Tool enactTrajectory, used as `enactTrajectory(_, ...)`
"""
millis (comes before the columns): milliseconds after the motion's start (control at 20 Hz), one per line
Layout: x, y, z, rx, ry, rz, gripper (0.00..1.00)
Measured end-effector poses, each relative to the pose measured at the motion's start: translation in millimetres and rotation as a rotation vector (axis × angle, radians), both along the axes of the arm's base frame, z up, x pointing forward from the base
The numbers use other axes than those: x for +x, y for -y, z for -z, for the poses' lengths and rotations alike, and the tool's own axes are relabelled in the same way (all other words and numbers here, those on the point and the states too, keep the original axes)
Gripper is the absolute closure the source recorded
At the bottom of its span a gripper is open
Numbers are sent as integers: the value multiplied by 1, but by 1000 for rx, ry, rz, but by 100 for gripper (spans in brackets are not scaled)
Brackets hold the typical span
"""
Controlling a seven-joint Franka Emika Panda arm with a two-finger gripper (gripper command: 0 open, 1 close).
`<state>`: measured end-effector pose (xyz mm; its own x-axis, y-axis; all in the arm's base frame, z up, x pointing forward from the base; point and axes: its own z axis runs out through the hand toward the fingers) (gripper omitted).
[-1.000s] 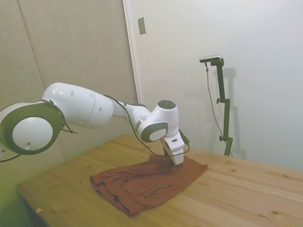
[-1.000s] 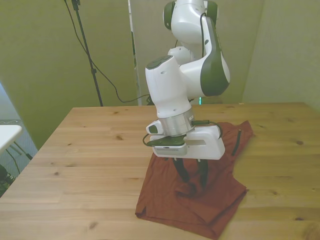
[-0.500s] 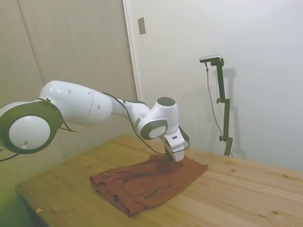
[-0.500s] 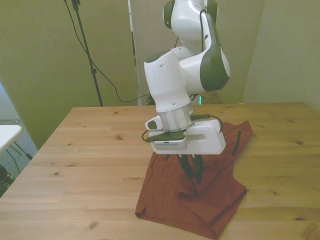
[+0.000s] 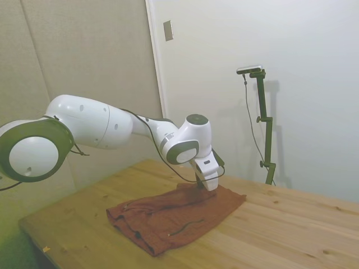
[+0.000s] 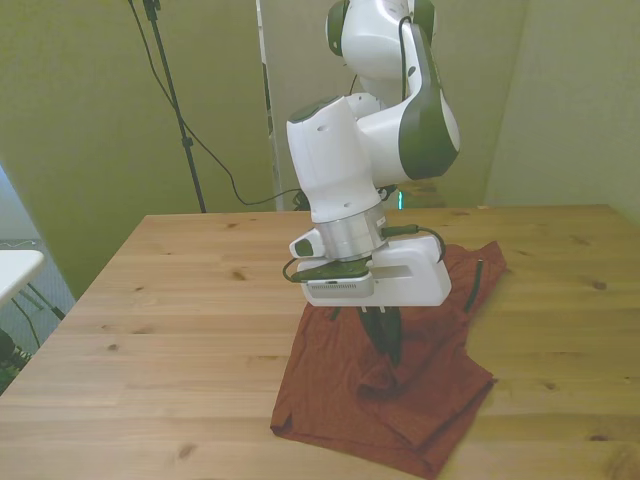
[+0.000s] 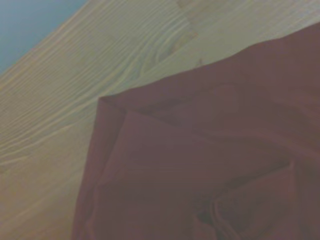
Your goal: Unfold the shorts
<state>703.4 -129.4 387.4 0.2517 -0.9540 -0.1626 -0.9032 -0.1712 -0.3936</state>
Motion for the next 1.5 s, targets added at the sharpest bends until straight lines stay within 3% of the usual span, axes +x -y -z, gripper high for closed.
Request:
enactTrajectory(550, 34, -104, -43, -30, 67, -128, 100)
enactTrajectory(950, 60, -170, -26, -60, 56, -208, 100)
enactTrajectory(1500, 55, -247, -27, -73, 61, -307, 100)
